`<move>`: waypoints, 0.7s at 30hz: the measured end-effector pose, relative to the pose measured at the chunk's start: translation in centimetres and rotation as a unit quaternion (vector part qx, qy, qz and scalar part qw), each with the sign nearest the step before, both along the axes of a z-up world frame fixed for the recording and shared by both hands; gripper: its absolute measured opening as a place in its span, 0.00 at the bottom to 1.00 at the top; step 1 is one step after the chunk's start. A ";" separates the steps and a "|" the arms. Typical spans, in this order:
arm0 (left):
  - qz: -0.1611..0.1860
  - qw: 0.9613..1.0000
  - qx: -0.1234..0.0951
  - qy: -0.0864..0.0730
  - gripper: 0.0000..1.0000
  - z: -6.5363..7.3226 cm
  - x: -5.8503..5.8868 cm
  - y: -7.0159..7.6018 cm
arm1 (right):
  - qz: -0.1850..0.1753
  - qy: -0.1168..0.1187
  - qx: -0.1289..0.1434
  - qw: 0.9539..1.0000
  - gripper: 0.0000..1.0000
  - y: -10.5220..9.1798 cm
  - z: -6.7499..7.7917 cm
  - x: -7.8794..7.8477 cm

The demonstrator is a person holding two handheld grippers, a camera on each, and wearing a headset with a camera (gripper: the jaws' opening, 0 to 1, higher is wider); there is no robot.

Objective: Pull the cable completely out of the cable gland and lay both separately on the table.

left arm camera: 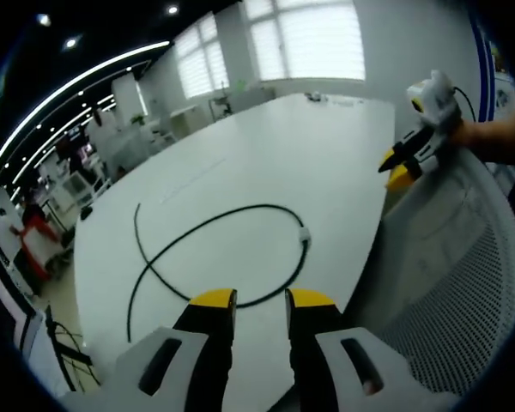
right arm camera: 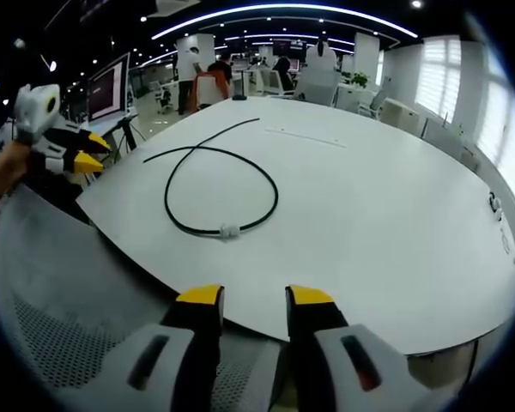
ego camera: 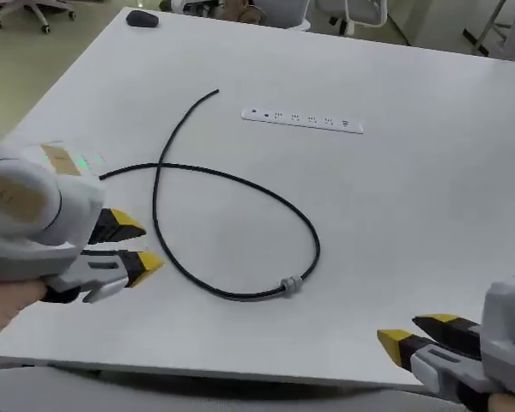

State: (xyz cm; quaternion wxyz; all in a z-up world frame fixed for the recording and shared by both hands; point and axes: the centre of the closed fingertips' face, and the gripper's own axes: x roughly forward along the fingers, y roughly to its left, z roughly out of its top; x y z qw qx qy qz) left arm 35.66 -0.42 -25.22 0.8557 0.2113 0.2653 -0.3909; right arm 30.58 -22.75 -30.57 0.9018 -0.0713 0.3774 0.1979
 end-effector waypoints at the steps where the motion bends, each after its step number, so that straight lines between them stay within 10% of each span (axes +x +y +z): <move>1: -0.009 1.000 -0.003 0.004 0.24 0.0 0.1 -0.9 | 0.000 0.000 0.000 1.000 0.30 0.0 0.0 0.0; 13: -0.066 0.995 -0.018 0.070 0.26 -4.0 3.2 -9.8 | -0.005 -0.008 0.006 1.000 0.33 -0.1 0.2 0.1; 18: -0.099 0.987 -0.031 0.124 0.26 -8.0 3.8 -13.2 | -0.003 -0.004 0.008 1.000 0.33 -0.1 0.1 0.0; 21: -0.114 0.984 0.009 0.138 0.25 -10.9 4.1 -13.2 | -0.003 -0.003 0.009 1.000 0.33 -0.1 0.1 0.0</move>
